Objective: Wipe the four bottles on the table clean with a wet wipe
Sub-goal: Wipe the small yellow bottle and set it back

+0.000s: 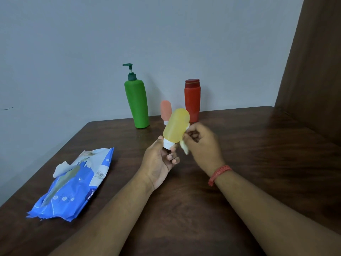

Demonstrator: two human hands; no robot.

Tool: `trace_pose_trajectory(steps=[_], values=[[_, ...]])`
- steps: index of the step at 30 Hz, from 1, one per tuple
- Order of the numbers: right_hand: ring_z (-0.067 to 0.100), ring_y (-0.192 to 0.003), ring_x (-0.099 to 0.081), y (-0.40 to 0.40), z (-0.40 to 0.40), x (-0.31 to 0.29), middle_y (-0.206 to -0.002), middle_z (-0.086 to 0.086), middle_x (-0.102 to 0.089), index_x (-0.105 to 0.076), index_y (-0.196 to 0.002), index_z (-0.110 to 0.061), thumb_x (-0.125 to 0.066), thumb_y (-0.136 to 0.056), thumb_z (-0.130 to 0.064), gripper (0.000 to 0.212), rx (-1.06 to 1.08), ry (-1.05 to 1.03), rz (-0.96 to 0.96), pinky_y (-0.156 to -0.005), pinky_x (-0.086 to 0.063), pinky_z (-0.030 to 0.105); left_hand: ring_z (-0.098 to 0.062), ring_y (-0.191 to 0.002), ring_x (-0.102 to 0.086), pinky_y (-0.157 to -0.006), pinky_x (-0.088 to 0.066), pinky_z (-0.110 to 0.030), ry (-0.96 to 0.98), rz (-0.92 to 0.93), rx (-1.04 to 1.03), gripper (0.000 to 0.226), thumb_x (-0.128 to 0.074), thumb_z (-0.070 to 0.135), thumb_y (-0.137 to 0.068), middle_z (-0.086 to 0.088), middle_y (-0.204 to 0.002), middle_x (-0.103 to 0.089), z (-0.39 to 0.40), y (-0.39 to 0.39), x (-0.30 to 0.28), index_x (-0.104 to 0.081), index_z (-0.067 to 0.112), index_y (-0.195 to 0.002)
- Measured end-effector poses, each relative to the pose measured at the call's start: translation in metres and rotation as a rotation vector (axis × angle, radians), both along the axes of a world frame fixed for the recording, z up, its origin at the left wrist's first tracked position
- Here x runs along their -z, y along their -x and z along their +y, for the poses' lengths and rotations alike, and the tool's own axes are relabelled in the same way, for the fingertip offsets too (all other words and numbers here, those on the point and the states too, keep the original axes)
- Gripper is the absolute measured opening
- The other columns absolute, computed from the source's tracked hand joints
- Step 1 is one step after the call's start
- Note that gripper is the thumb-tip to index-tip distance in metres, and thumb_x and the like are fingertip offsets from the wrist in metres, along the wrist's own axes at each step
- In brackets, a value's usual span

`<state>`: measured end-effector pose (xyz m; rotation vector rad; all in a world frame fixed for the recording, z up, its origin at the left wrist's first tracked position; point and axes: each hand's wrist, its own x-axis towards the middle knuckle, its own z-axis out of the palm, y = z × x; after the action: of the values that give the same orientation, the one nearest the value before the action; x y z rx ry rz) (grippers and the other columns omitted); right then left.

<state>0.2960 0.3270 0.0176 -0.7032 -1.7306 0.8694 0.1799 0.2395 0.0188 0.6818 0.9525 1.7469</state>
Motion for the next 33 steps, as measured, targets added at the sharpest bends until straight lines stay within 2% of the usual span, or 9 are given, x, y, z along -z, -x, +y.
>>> trace_pose_trajectory(steps=[4,8,11,14,18,24,28,31,33], values=[[0.014,-0.075,-0.067,0.005,-0.002,0.0,-0.079,0.001,-0.07,-0.068,-0.084,-0.016,-0.07,-0.088,-0.009,0.009,-0.087,0.103,0.04,-0.067,-0.057,0.029,-0.011,-0.05,-0.03,-0.047,-0.035,-0.025,-0.002,-0.028,-0.066,0.027,-0.031,0.024,-0.108,-0.004,-0.068,-0.045,0.002,0.008,0.0,-0.051,0.006,-0.112],[0.017,-0.07,-0.067,-0.003,0.007,-0.013,-0.076,0.01,-0.071,-0.068,-0.083,-0.014,-0.064,-0.09,0.0,0.016,-0.028,0.244,0.405,-0.064,-0.055,0.029,-0.012,-0.053,-0.028,-0.05,-0.033,-0.027,0.062,0.073,-0.018,0.025,-0.03,0.025,-0.11,-0.003,-0.068,-0.045,0.002,0.0,0.002,-0.05,0.011,-0.103],[0.015,-0.081,-0.069,-0.012,0.018,-0.017,-0.088,0.003,-0.072,-0.069,-0.089,-0.018,-0.067,-0.092,-0.007,0.012,0.055,0.233,0.491,-0.071,-0.057,0.03,-0.012,-0.054,-0.029,-0.051,-0.034,-0.027,0.125,0.166,-0.006,0.025,-0.029,0.024,-0.11,-0.002,-0.068,-0.044,0.003,-0.004,0.001,-0.05,0.012,-0.105],[0.015,-0.086,-0.067,-0.012,0.019,-0.01,-0.095,0.0,-0.07,-0.07,-0.091,-0.023,-0.07,-0.09,-0.011,0.012,0.072,0.008,0.241,-0.076,-0.058,0.034,-0.011,-0.053,-0.031,-0.052,-0.035,-0.027,0.145,0.236,-0.046,0.028,-0.028,0.025,-0.11,-0.002,-0.068,-0.046,0.005,-0.006,0.003,-0.051,0.012,-0.103],[0.007,-0.081,-0.057,0.002,0.008,0.001,-0.095,-0.001,-0.063,-0.073,-0.095,-0.012,-0.071,-0.087,-0.005,0.011,0.091,-0.471,-0.156,-0.074,-0.045,0.012,-0.009,-0.053,-0.036,-0.055,-0.037,-0.029,0.161,0.354,-0.124,0.031,-0.029,0.032,-0.111,-0.002,-0.073,-0.049,0.006,0.0,0.009,-0.054,0.014,-0.109],[0.002,-0.088,-0.053,-0.02,0.024,-0.013,-0.104,-0.002,-0.063,-0.074,-0.109,-0.015,-0.065,-0.093,-0.01,0.019,0.306,-0.345,-0.168,-0.075,-0.035,0.0,-0.008,-0.058,-0.042,-0.066,-0.043,-0.036,0.208,0.646,-0.082,0.031,-0.029,0.037,-0.11,0.0,-0.077,-0.053,0.005,-0.002,0.013,-0.052,0.017,-0.115],[0.004,-0.084,-0.052,-0.008,0.008,-0.006,-0.097,0.003,-0.061,-0.074,-0.103,-0.01,-0.067,-0.089,-0.005,0.016,0.051,-0.525,-0.225,-0.076,-0.036,0.004,-0.01,-0.056,-0.04,-0.059,-0.04,-0.032,0.184,0.515,-0.127,0.028,-0.03,0.029,-0.11,-0.001,-0.075,-0.052,0.006,-0.001,0.011,-0.053,0.013,-0.109],[0.011,-0.088,-0.057,0.001,-0.003,-0.002,-0.098,0.001,-0.059,-0.073,-0.106,-0.012,-0.065,-0.092,-0.011,0.016,-0.127,-0.649,-0.394,-0.076,-0.048,0.023,-0.009,-0.053,-0.038,-0.053,-0.035,-0.028,0.158,0.306,-0.141,0.023,-0.034,0.015,-0.106,0.0,-0.068,-0.05,0.004,0.003,0.007,-0.057,0.014,-0.098],[0.015,-0.087,-0.058,0.001,-0.002,-0.003,-0.097,0.002,-0.059,-0.073,-0.104,-0.01,-0.066,-0.091,-0.01,0.015,-0.123,-0.725,-0.43,-0.074,-0.05,0.028,-0.01,-0.052,-0.036,-0.051,-0.033,-0.026,0.12,0.194,-0.123,0.026,-0.034,0.016,-0.106,-0.001,-0.067,-0.048,0.003,0.005,0.004,-0.056,0.014,-0.093]])
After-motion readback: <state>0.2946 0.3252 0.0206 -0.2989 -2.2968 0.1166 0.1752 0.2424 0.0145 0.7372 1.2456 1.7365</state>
